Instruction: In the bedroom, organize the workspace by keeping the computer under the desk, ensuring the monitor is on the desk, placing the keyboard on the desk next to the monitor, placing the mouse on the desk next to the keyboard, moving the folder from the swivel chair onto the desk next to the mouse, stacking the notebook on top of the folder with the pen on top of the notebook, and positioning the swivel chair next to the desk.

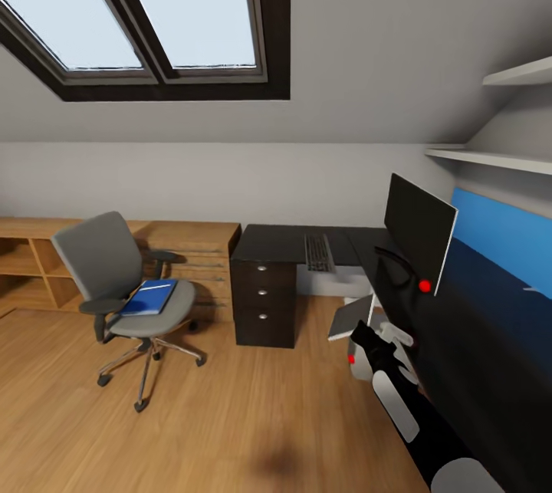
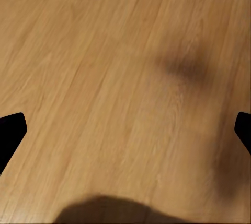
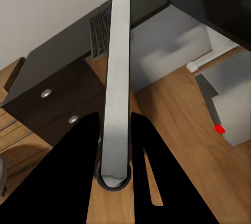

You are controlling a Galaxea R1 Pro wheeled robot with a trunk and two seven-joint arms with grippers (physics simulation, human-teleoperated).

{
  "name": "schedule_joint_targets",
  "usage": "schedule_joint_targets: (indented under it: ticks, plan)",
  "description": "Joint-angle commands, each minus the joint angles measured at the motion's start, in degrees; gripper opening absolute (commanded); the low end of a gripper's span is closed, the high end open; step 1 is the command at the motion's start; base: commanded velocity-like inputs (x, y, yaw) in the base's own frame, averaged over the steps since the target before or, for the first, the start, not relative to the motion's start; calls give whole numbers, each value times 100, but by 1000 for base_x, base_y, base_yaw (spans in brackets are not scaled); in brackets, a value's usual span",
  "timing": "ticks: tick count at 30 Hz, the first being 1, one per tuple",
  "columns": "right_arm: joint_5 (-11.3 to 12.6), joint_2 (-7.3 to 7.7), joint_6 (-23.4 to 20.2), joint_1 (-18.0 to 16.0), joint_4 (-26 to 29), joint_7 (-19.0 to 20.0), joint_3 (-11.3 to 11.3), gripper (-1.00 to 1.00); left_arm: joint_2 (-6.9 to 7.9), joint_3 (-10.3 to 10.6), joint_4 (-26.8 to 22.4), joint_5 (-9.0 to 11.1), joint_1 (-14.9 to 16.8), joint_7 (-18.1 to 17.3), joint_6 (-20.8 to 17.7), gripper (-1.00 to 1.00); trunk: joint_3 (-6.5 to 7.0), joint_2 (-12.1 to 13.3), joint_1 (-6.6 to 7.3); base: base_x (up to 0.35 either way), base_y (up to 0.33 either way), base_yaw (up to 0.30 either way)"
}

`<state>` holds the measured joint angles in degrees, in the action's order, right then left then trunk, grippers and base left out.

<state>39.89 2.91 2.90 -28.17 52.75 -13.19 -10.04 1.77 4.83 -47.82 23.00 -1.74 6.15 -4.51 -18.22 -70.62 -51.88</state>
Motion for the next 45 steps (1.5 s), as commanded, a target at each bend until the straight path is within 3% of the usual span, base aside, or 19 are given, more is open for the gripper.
schedule_joint_targets:
  ticks: [1, 14, 23, 35, 36, 37, 42, 44, 45]
  plan:
    - [62, 8, 35, -5, 0, -29, -33, -100, 8, 32, -18, 54, -2, 53, -24, 100, -6, -4, -4, 330, 0, 0]
    - [79, -2, 61, -5, 19, -24, -39, -100, -1, 35, -8, 55, -2, 51, -27, 100, -6, -4, -4, 330, 10, 0]
    - [74, -8, 66, 40, 50, 12, -43, -100, -1, 32, -8, 55, -2, 45, -24, 100, -6, -4, -4, 285, 177, 0]
    - [46, -2, 33, 669, 1004, 343, -71, -100, -1, 29, -8, 55, -2, 44, -24, 100, -6, -4, -4, 43, 35, 0]
    - [46, -2, 30, 683, 1030, 345, -96, -100, -1, 29, -8, 53, -2, 44, -24, 100, -6, -4, -4, 2, 2, 0]
    - [46, -8, 54, 727, 1102, 350, -302, -100, -1, 24, -16, 47, -2, 39, -19, 100, -6, -4, -4, 0, 0, 0]
    - [49, -55, 65, 740, 1130, 352, -556, -100, -1, 29, -150, 46, -2, 23, -16, 100, -6, -4, -4, 0, 0, 0]
    - [47, -98, 67, 741, 1142, 348, -718, -100, -1, 28, -291, 46, -2, 13, -20, 100, -6, -4, -4, 0, 0, 0]
    - [50, -132, 60, 742, 1199, 342, -893, -100, -1, 40, -605, 46, -2, 6, -27, 100, -6, -4, -4, 0, 0, 0]
